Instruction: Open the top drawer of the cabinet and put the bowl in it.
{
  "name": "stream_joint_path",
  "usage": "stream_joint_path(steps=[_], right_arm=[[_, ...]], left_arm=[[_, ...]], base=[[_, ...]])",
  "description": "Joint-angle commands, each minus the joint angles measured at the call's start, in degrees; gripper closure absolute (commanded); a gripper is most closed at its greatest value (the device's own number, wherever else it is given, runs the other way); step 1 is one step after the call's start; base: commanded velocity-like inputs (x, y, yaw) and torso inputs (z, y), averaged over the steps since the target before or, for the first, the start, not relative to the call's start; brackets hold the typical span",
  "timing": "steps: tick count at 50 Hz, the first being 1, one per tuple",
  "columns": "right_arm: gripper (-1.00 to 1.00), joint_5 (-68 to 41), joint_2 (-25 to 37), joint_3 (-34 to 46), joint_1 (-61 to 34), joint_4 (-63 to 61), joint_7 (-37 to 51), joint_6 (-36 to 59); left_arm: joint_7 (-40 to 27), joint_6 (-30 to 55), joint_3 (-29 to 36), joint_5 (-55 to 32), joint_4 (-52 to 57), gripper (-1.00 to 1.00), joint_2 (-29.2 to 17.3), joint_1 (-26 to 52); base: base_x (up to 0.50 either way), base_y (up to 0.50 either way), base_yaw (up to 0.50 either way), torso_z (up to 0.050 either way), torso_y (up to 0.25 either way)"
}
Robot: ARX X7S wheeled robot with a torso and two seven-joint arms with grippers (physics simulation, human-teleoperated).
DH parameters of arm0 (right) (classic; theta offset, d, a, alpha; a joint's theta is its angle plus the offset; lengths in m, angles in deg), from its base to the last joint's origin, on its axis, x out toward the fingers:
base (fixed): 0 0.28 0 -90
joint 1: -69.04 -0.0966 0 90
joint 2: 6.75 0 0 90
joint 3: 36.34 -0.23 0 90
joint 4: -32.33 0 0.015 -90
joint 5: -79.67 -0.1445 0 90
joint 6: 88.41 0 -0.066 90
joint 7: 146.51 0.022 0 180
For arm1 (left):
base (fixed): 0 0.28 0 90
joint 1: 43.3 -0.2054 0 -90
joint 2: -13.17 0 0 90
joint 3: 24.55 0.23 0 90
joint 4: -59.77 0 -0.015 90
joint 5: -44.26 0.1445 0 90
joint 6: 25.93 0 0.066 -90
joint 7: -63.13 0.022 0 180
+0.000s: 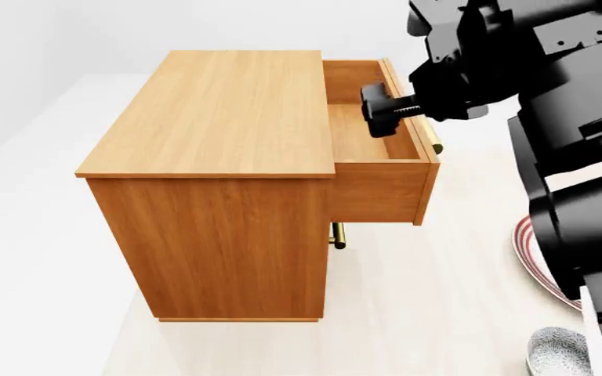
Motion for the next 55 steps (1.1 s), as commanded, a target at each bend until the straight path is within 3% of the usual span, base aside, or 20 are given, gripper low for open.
stream_joint_path(steps=[1, 29, 55], right_arm=[[-1.00, 7.4, -1.1, 1.4, 0.6, 2.7, -2.0, -2.6], [-1.00, 22.0, 1.1, 1.5, 2.2, 2.8, 2.0, -3.8], [-1.00, 30.6, 5.2, 7.8, 3.0, 2.5, 1.6, -2.8]], left_arm=[[0.1, -0.5, -0.4, 0.0, 0.0, -1.00, 0.0, -0.2], [0.4, -0.5, -1.1, 0.0, 0.0, -1.00, 0.2, -0.1], [0.8, 0.0, -1.1, 0.1, 0.0, -1.00, 0.3, 0.5]], base=[[0.00, 0.00, 0.00, 0.000, 0.000], [0.00, 0.00, 0.00, 0.000, 0.000], [0.00, 0.00, 0.00, 0.000, 0.000]])
